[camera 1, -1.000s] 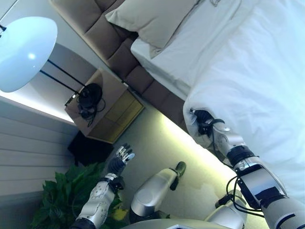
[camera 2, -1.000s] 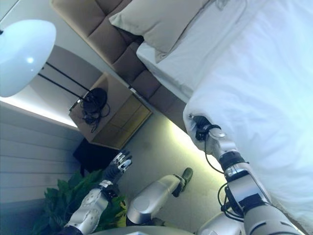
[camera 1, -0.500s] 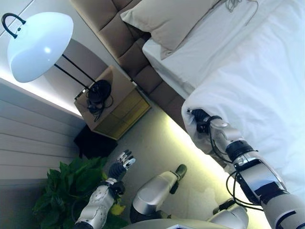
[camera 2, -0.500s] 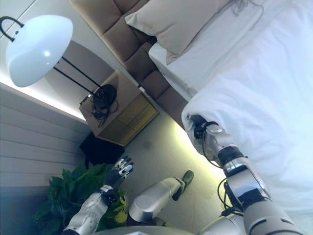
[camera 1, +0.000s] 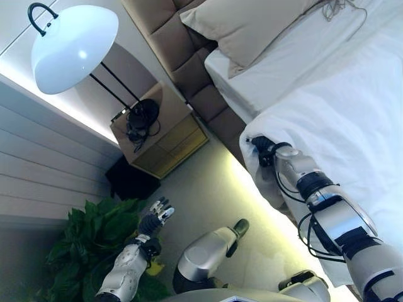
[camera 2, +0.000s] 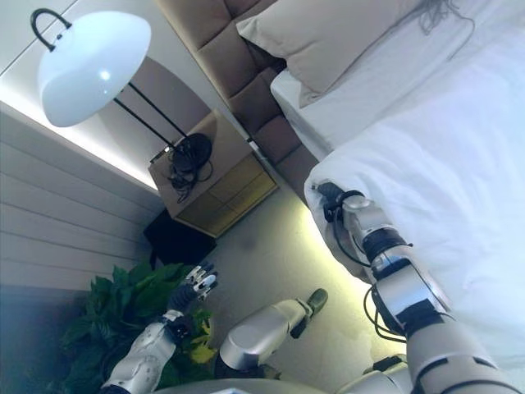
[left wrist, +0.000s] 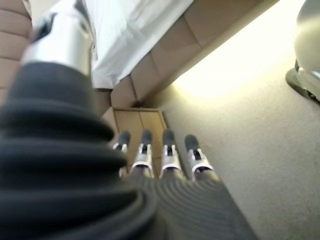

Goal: Make the bed neatly

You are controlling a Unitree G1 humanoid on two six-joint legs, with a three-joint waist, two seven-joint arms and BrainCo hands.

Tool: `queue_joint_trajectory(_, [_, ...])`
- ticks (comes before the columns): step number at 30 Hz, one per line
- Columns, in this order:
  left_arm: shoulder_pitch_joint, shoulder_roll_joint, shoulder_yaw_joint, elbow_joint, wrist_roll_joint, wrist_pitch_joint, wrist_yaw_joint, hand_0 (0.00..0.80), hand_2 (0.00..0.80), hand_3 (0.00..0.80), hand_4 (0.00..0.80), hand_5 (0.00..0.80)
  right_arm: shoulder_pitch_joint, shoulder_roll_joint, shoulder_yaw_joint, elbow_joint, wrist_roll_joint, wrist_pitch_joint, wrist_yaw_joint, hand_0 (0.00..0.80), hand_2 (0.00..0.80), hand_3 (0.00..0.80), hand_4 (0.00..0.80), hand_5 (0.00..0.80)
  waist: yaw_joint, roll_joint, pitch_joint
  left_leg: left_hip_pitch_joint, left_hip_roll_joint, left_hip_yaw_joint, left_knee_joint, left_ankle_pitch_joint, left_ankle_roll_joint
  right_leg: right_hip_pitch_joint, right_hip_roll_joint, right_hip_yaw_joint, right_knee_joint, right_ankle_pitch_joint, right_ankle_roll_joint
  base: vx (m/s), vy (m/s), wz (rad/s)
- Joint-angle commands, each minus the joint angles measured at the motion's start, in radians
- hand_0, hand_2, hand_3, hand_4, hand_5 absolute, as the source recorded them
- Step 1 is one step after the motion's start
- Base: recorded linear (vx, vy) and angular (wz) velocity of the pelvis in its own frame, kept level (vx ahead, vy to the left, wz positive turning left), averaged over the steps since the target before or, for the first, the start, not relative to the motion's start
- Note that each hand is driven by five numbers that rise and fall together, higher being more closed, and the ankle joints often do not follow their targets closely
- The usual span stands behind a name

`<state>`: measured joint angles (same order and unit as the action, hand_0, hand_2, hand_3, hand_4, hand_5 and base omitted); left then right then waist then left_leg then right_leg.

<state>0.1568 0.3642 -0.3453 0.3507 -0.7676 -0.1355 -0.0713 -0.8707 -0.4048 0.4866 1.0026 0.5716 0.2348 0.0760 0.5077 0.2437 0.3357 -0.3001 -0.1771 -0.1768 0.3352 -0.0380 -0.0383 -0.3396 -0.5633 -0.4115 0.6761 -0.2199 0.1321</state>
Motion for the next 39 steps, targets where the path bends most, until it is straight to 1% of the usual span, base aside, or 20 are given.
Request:
queue_joint_trajectory(1, [-0.005,0.062,-0.015,-0.039,0.019,-0.032,-0.039,0.000,0.000,0.000,0.000,0.000,-0.156,0.258,0.060,-0.068,0.043,-0.038,0.120,0.800,0.800,0.800,0.800,0.800,0.085,-0.021,-0.020,-0.105,-0.014,0.074,0.111,0.051,0.025,0.087,-0.014,0.041,-0.133,0.299,0.065,0.005,-0.024,0.10])
queue_joint_trajectory(3, [-0.005,0.062,-0.015,-0.039,0.019,-0.032,-0.039,0.000,0.000,0.000,0.000,0.000,-0.156,0.258,0.060,-0.068,0.043,-0.038,0.120,0.800,0.800,0.800,0.800,0.800,0.085,-0.021,-0.020,-0.105,-0.014,0.074,0.111,0.051,0.025,0.087,-0.014,0.041,-0.133,0.299,0.065,0.003,-0.027,0.07])
queue_joint_trajectory(4, [-0.005,0.064,-0.015,-0.042,0.027,-0.033,-0.045,0.000,0.000,0.000,0.000,0.000,-0.150,0.256,0.055,-0.051,0.042,-0.017,0.116,0.420,0.420,0.420,0.420,0.420,0.089,-0.028,-0.019,-0.107,-0.018,0.073,0.118,0.045,0.026,0.093,-0.014,0.035,-0.138,0.305,0.068,0.001,-0.062,0.09])
queue_joint_trajectory(5, [-0.004,0.066,-0.017,-0.048,0.031,-0.033,-0.047,0.000,0.000,0.000,0.000,0.000,-0.142,0.256,0.058,-0.041,0.057,0.003,0.131,0.000,0.000,0.000,0.000,0.000,0.091,-0.031,-0.018,-0.110,-0.020,0.073,0.124,0.041,0.026,0.096,-0.012,0.032,-0.141,0.306,0.070,-0.003,-0.068,0.09])
queue_joint_trajectory(7, [-0.003,0.067,-0.019,-0.056,0.035,-0.033,-0.043,0.000,0.000,0.000,0.000,0.000,-0.123,0.255,0.064,-0.051,0.072,-0.005,0.132,0.000,0.000,0.000,0.000,0.000,0.090,-0.036,-0.017,-0.106,-0.019,0.072,0.119,0.040,0.026,0.106,-0.009,0.028,-0.152,0.311,0.072,-0.005,-0.022,0.00])
queue_joint_trajectory(9, [-0.004,0.066,-0.023,-0.058,0.038,-0.033,-0.034,0.000,0.000,0.000,0.000,0.000,-0.107,0.261,0.057,-0.053,0.114,0.000,0.098,0.000,0.000,0.000,0.000,0.000,0.086,-0.040,-0.017,-0.105,-0.019,0.074,0.120,0.038,0.026,0.111,-0.005,0.027,-0.158,0.314,0.071,-0.004,-0.015,0.00])
queue_joint_trajectory(12, [-0.006,0.060,-0.024,-0.055,0.044,-0.044,-0.023,0.000,0.000,0.000,0.000,0.000,-0.072,0.273,0.033,-0.050,0.203,0.041,0.072,0.000,0.000,0.000,0.000,0.000,0.078,-0.050,-0.017,-0.097,-0.017,0.077,0.122,0.027,0.027,0.118,0.002,0.030,-0.164,0.322,0.069,0.000,0.000,0.00])
queue_joint_trajectory(15, [0.000,0.060,-0.017,-0.071,0.052,-0.041,-0.013,0.000,0.000,0.000,0.000,0.000,-0.008,0.303,0.022,-0.086,0.299,0.057,0.041,0.000,0.000,0.000,0.000,0.000,0.071,-0.060,-0.017,-0.083,-0.013,0.077,0.117,0.018,0.028,0.130,0.011,0.035,-0.181,0.332,0.068,0.010,-0.047,-0.01])
queue_joint_trajectory(17, [0.002,0.061,-0.009,-0.078,0.060,-0.036,-0.012,0.000,0.000,0.000,0.000,0.000,0.037,0.331,0.037,-0.127,0.337,0.046,0.017,0.000,0.000,0.000,0.000,0.000,0.067,-0.069,-0.018,-0.075,-0.007,0.079,0.111,0.015,0.027,0.138,0.017,0.037,-0.197,0.342,0.070,0.012,-0.074,-0.04])
queue_joint_trajectory(19, [0.003,0.064,0.000,-0.090,0.063,-0.024,-0.011,0.000,0.000,0.000,0.000,0.000,0.075,0.361,0.059,-0.173,0.382,0.050,-0.018,0.000,0.000,0.000,0.000,0.000,0.065,-0.076,-0.018,-0.066,0.000,0.080,0.101,0.016,0.027,0.148,0.025,0.036,-0.213,0.346,0.069,0.006,-0.080,-0.08])
queue_joint_trajectory(22, [0.005,0.067,0.008,-0.085,0.067,-0.018,-0.014,0.000,0.000,0.000,0.000,0.000,0.116,0.410,0.089,-0.206,0.410,0.101,-0.074,0.000,0.000,0.000,0.000,0.000,0.066,-0.082,-0.023,-0.058,0.008,0.081,0.091,0.021,0.026,0.157,0.035,0.037,-0.228,0.348,0.070,0.003,-0.062,-0.11])
queue_joint_trajectory(25, [-0.001,0.063,0.011,-0.076,0.074,-0.014,-0.011,0.000,0.000,0.000,0.000,0.000,0.142,0.446,0.138,-0.225,0.411,0.123,-0.095,0.000,0.000,0.000,0.000,0.000,0.071,-0.088,-0.025,-0.052,0.015,0.083,0.081,0.027,0.027,0.164,0.043,0.033,-0.238,0.347,0.072,-0.013,-0.055,-0.06])
queue_joint_trajectory(27, [-0.004,0.063,0.011,-0.069,0.073,-0.015,-0.005,0.000,0.000,0.000,0.000,0.000,0.150,0.466,0.159,-0.228,0.423,0.149,-0.141,0.000,0.000,0.000,0.000,0.000,0.074,-0.091,-0.027,-0.049,0.019,0.084,0.075,0.032,0.028,0.171,0.048,0.029,-0.243,0.347,0.072,-0.013,-0.041,-0.01])
queue_joint_trajectory(31, [-0.010,0.054,0.007,-0.039,0.088,-0.035,-0.004,0.000,0.000,0.000,0.000,0.000,0.154,0.501,0.186,-0.204,0.487,0.165,-0.204,0.000,0.000,0.000,0.000,0.000,0.087,-0.097,-0.027,-0.047,0.020,0.080,0.075,0.033,0.028,0.180,0.054,0.019,-0.244,0.344,0.072,-0.022,-0.035,0.00])
queue_joint_trajectory(34, [-0.015,0.051,0.011,-0.027,0.095,-0.036,-0.001,0.000,0.000,0.000,0.000,0.000,0.165,0.519,0.205,-0.203,0.512,0.164,-0.244,0.000,0.000,0.000,0.000,0.000,0.094,-0.103,-0.028,-0.046,0.018,0.078,0.078,0.032,0.029,0.180,0.056,0.017,-0.240,0.350,0.074,-0.011,-0.020,0.01])
queue_joint_trajectory(36, [-0.019,0.048,0.015,-0.020,0.103,-0.037,-0.001,0.000,0.000,0.000,0.000,0.000,0.180,0.533,0.223,-0.207,0.512,0.137,-0.285,0.000,0.000,0.000,0.000,0.000,0.096,-0.110,-0.030,-0.041,0.018,0.076,0.072,0.034,0.029,0.181,0.059,0.018,-0.240,0.355,0.076,-0.015,-0.030,0.05])
queue_joint_trajectory(38, [-0.021,0.044,0.017,-0.019,0.112,-0.038,0.002,0.000,0.000,0.000,0.000,0.000,0.187,0.540,0.234,-0.212,0.483,0.114,-0.298,0.000,0.000,0.000,0.000,0.000,0.098,-0.115,-0.031,-0.036,0.020,0.074,0.067,0.034,0.028,0.186,0.062,0.017,-0.245,0.357,0.077,-0.052,-0.026,0.07])
queue_joint_trajectory(39, [-0.022,0.041,0.020,-0.021,0.118,-0.037,0.003,0.000,0.000,0.000,0.000,0.000,0.194,0.542,0.247,-0.224,0.462,0.088,-0.316,0.000,0.000,0.000,0.000,0.000,0.098,-0.118,-0.033,-0.042,0.019,0.075,0.053,0.066,0.032,0.185,0.064,0.005,-0.264,0.383,0.063,-0.096,-0.030,0.11])
